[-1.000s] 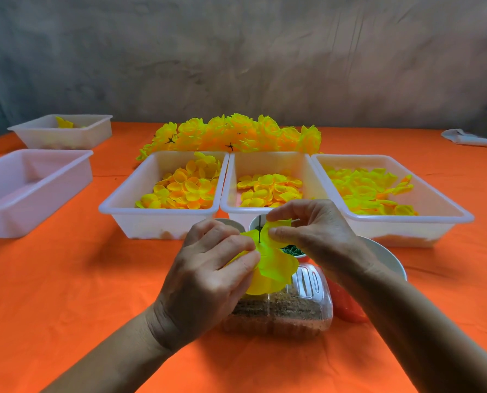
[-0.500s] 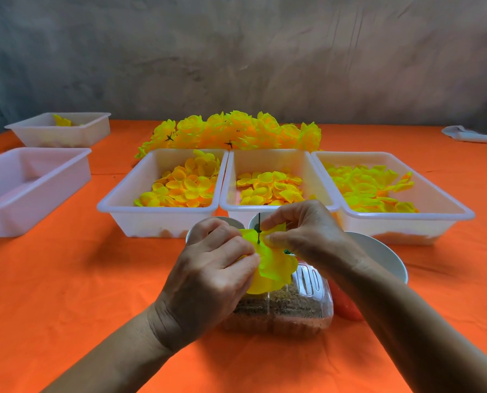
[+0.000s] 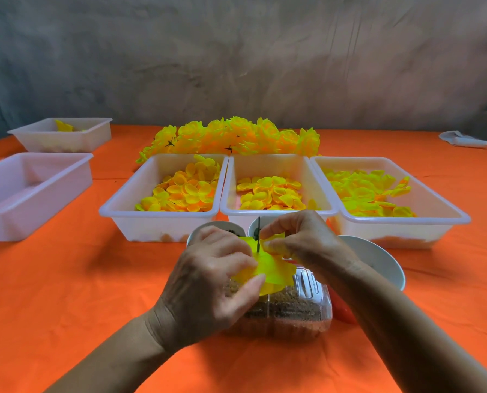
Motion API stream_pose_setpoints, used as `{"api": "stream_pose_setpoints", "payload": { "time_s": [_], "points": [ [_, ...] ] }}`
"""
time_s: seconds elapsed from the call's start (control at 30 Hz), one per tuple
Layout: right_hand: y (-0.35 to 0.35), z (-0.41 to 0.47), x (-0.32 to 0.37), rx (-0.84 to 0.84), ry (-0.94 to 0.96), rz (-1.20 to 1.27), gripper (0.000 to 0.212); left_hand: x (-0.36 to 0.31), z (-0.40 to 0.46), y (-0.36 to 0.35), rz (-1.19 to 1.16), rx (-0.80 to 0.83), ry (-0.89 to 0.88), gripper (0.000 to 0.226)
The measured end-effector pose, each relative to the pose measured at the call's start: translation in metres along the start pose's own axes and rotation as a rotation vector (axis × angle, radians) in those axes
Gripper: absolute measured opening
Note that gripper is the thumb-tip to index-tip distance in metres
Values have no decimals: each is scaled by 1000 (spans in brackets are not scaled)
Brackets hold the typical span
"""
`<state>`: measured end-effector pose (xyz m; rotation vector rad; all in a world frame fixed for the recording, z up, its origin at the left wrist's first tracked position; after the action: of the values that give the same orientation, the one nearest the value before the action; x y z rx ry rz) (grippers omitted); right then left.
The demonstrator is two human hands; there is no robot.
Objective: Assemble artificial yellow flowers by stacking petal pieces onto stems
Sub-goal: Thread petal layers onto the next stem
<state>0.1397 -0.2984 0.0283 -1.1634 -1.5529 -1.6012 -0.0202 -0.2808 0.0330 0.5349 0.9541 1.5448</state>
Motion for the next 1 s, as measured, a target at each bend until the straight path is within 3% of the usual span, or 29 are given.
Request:
{"api": "stream_pose_setpoints", "payload": {
  "time_s": [0.17, 0.27, 0.67, 0.73, 0.83, 0.9, 1.0],
  "points": [
    [-1, -4, 1, 32, -5, 130, 26, 17, 11, -3, -578, -180, 401, 28],
    [0, -6, 0, 47, -17, 168, 25, 25, 15, -14, -739, -149, 477, 24],
    [6, -4, -1, 94, 25, 172, 18, 29, 13, -25, -659, -129, 344, 11],
    [24, -2, 0, 10, 89, 165, 14, 31, 13, -26, -636, -130, 328, 14],
    [80, 7, -10, -309, 107, -6, 8, 32, 14, -25, -617, -117, 326, 18],
    [122, 19, -26, -476, -14, -273, 15, 32, 14, -24, -614, -105, 328, 19],
    [172, 39, -64, -472, -364, -609, 32, 32, 15, -25, -611, -98, 330, 19]
  ]
}}
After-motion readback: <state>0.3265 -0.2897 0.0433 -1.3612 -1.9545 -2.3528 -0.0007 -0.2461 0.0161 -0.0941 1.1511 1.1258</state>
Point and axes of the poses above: each hand's wrist, its own z-axis towards the middle knuckle, its own y-axis out of the back of the hand, x = y × z, the point moved 4 cm from there along z, towards the middle knuckle, and after that the axes turned 14 degrees about x, right-handed, at the moved point
